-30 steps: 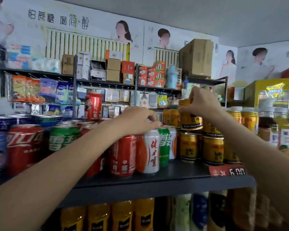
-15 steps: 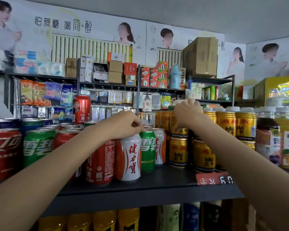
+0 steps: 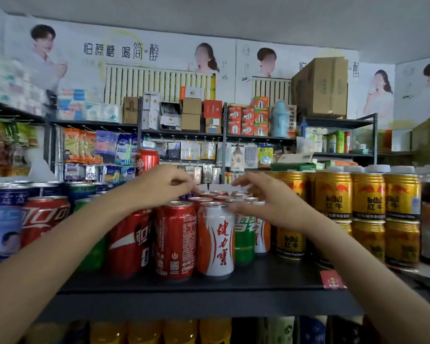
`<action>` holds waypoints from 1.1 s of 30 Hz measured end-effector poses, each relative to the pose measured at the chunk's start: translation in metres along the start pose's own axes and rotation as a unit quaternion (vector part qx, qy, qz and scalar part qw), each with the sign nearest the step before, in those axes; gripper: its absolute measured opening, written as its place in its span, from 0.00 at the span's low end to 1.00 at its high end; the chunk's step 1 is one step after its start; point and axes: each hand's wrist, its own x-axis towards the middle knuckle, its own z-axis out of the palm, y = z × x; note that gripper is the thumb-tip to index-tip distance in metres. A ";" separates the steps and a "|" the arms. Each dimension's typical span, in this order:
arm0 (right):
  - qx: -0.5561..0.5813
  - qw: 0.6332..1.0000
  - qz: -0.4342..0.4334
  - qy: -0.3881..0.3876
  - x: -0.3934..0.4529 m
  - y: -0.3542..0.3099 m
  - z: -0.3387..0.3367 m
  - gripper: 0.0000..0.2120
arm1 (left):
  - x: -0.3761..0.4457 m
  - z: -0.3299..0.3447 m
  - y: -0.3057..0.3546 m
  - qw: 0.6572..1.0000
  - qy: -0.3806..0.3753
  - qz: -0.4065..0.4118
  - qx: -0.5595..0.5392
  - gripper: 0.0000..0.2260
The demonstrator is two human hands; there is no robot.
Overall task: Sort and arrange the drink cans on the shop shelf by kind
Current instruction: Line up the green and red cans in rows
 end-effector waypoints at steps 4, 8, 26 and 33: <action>-0.041 0.999 0.005 -0.030 -0.001 -0.007 0.044 0.25 | -0.020 -0.004 -0.014 0.999 -0.022 -0.024 0.006 0.07; -0.046 0.998 0.016 0.027 -0.004 -0.011 0.059 0.26 | -0.025 -0.002 -0.020 0.999 0.001 -0.035 0.016 0.09; -0.051 0.981 0.138 0.127 -0.036 0.022 -0.003 0.26 | 0.009 -0.004 0.014 0.991 -0.043 0.012 0.129 0.12; -0.198 0.967 0.133 0.088 -0.030 0.036 0.025 0.26 | 0.028 0.003 0.031 0.986 -0.113 0.007 0.124 0.13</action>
